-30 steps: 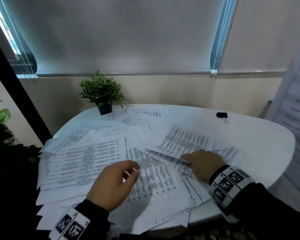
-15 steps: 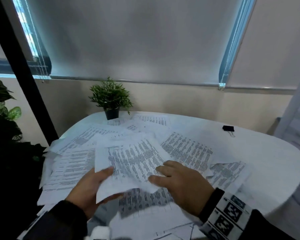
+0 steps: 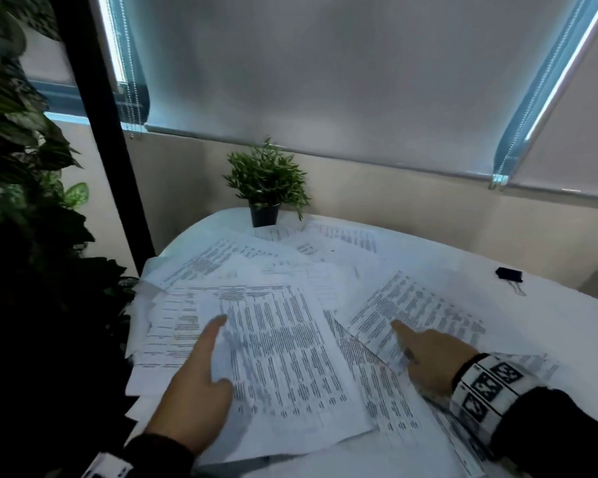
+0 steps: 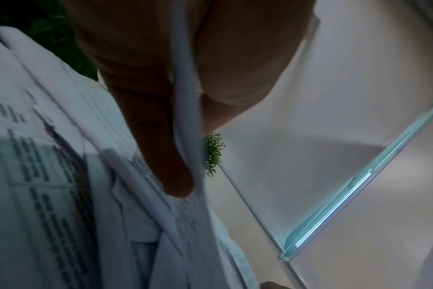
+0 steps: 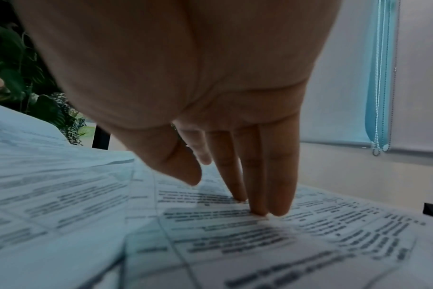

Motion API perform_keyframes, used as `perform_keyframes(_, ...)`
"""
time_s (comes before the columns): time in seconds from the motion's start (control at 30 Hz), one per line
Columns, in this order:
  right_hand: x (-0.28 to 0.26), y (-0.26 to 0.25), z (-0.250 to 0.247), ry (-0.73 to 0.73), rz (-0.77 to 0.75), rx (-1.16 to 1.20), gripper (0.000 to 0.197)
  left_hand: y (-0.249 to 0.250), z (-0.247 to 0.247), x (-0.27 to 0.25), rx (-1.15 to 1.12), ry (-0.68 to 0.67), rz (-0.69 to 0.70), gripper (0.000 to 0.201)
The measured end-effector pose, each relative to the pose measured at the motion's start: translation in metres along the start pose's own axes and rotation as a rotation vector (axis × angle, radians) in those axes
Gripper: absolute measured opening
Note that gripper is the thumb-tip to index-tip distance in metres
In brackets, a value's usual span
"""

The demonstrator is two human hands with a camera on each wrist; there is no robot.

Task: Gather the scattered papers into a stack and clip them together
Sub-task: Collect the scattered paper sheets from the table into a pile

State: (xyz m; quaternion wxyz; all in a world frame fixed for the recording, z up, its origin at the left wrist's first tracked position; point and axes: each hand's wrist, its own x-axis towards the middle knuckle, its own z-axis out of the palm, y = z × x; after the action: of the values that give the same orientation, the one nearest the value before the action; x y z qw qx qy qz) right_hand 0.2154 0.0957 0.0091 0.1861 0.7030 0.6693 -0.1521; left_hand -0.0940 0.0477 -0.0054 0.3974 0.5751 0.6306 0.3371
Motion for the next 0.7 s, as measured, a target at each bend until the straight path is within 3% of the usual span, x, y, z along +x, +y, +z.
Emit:
perform_keyframes(0.1, 0.004, 0.001, 0.003, 0.007, 0.001, -0.040, 0.083, -0.003, -0.005, 0.007, -0.024, -0.046, 0.043, 0.061)
perform_keyframes(0.17, 0.004, 0.000, 0.005, 0.003, -0.006, -0.072, 0.100, -0.004, -0.008, 0.008, -0.051, -0.023, 0.045, 0.049)
perform_keyframes(0.23, 0.004, -0.003, 0.008, -0.003, -0.011, -0.061, 0.104, -0.003, -0.011, 0.005, -0.070, 0.020, 0.054, 0.038)
perform_keyframes(0.37, 0.003, -0.001, 0.008, 0.011, -0.080, -0.111, 0.085, -0.002, -0.016, -0.005, -0.038, 0.091, 0.083, 0.040)
perform_keyframes(0.47, 0.003, -0.003, 0.012, 0.084, -0.118, -0.145, 0.069, -0.004, -0.015, -0.010, -0.043, 0.071, 0.087, 0.047)
perform_keyframes(0.57, 0.006, -0.005, 0.012, 0.063, -0.081, -0.110, 0.084, -0.006, -0.013, -0.008, -0.047, 0.051, 0.080, 0.045)
perform_keyframes(0.7, 0.016, -0.019, 0.004, 0.080, -0.062, -0.022, 0.099, 0.003, -0.010, -0.007, -0.127, 0.122, 0.111, 0.041)
